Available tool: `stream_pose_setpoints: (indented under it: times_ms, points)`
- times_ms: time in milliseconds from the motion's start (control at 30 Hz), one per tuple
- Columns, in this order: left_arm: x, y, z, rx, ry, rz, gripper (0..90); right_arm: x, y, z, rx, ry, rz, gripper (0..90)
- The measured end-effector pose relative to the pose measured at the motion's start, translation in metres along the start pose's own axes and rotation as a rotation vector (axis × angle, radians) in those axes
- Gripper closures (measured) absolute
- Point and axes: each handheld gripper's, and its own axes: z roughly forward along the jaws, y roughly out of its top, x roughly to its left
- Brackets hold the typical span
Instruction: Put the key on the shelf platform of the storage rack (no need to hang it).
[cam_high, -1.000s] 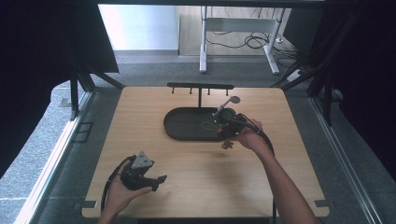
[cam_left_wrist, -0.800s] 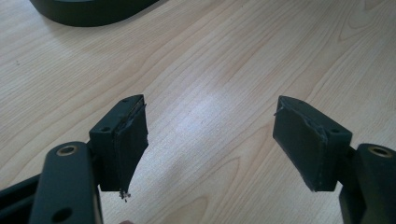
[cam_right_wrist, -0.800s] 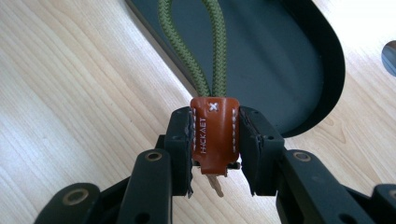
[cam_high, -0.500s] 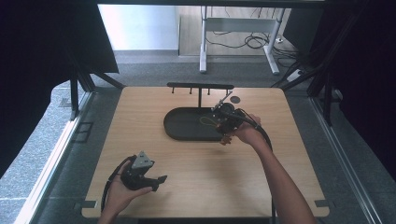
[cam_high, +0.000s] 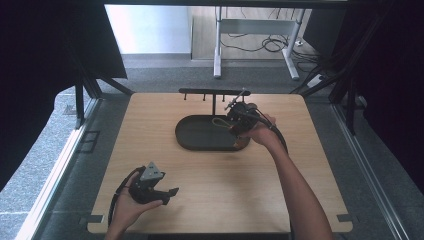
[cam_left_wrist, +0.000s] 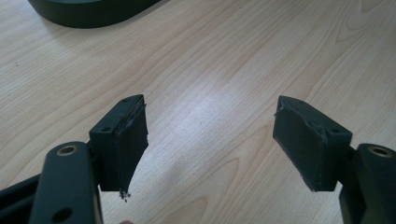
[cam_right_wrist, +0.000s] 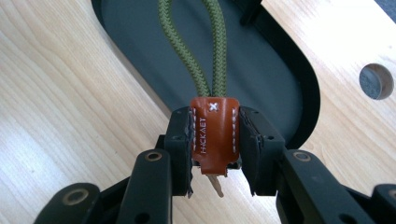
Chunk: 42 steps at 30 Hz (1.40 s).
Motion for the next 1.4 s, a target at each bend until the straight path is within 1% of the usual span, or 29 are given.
stream_pose_setpoints:
  times_ms: [67, 100, 133, 333, 367, 600, 867, 1033, 1100, 1267, 1400]
  points:
    - [0.000, 0.000, 0.000, -0.001, 0.000, -0.001, 26.9, -0.003, 0.003, 0.001, -0.014, 0.011, 0.009, 66.8]
    - [0.000, 0.000, 0.000, 0.000, -0.001, 0.000, 26.9, -0.003, 0.004, 0.001, -0.011, 0.016, 0.011, 66.7]
    - [0.000, 0.000, 0.000, 0.000, -0.002, 0.000, 26.9, -0.004, 0.006, 0.002, -0.010, 0.013, 0.006, 66.8]
    - [0.001, 0.000, 0.000, -0.001, -0.002, -0.001, 26.9, -0.008, 0.013, 0.008, -0.011, 0.009, 0.014, 66.7]
    - [0.001, 0.000, 0.000, -0.002, -0.003, -0.002, 26.9, -0.009, 0.014, 0.009, -0.011, 0.008, 0.009, 66.7]
    - [0.001, -0.001, -0.001, -0.004, -0.003, -0.002, 26.9, -0.012, 0.018, 0.014, -0.015, 0.006, 0.020, 66.7]
    - [0.001, -0.001, -0.001, -0.002, -0.003, -0.001, 26.9, -0.014, 0.020, 0.023, -0.003, -0.005, 0.013, 66.6]
    - [0.002, -0.001, 0.000, 0.002, -0.006, -0.002, 26.9, -0.015, 0.018, 0.030, -0.006, -0.009, 0.018, 66.4]
    - [0.001, -0.001, 0.000, 0.001, -0.006, -0.002, 26.9, -0.016, 0.016, 0.035, -0.002, -0.018, 0.019, 66.4]
    - [0.001, -0.001, 0.001, 0.002, -0.006, -0.003, 26.9, -0.018, 0.012, 0.043, 0.004, -0.019, 0.033, 66.3]
    - [0.001, -0.001, 0.001, 0.003, -0.006, -0.003, 26.9, -0.018, 0.011, 0.048, -0.003, -0.019, 0.038, 65.9]
